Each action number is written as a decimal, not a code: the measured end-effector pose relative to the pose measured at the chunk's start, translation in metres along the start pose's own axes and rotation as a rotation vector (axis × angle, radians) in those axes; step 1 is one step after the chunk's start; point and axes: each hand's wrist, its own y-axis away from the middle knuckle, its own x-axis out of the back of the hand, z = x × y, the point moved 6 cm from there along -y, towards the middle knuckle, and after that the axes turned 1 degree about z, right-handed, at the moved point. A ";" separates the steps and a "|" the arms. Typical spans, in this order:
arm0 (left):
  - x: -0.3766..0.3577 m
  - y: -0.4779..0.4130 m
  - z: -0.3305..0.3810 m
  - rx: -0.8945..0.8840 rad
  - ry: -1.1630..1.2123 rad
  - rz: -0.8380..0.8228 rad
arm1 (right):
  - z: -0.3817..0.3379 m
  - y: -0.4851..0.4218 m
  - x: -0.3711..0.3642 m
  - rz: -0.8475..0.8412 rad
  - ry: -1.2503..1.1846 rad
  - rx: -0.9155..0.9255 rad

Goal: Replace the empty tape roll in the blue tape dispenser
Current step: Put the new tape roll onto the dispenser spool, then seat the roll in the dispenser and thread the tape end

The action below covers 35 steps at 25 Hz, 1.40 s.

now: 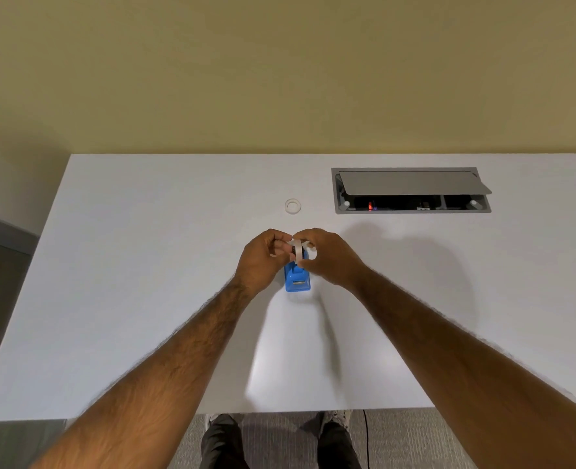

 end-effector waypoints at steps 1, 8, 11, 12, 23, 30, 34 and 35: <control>-0.001 -0.001 -0.005 -0.008 -0.037 0.006 | 0.003 -0.001 -0.002 0.013 0.026 0.005; -0.002 -0.005 -0.039 0.037 -0.172 0.077 | 0.014 -0.006 -0.017 0.030 0.101 0.005; -0.005 -0.008 -0.044 0.068 -0.182 0.075 | 0.015 -0.011 -0.021 0.059 0.131 0.002; -0.006 -0.009 -0.045 0.076 -0.183 0.076 | 0.016 -0.013 -0.022 0.067 0.139 0.001; -0.012 -0.015 -0.047 0.086 -0.164 0.051 | 0.024 -0.011 -0.031 0.019 0.131 -0.025; -0.014 -0.016 -0.048 0.081 -0.151 0.044 | 0.029 -0.011 -0.037 0.003 0.105 -0.058; -0.014 -0.014 -0.050 0.096 -0.105 0.048 | 0.031 -0.011 -0.040 -0.012 0.086 -0.076; -0.014 -0.013 -0.050 0.102 -0.097 0.054 | 0.031 -0.010 -0.040 -0.012 0.085 -0.075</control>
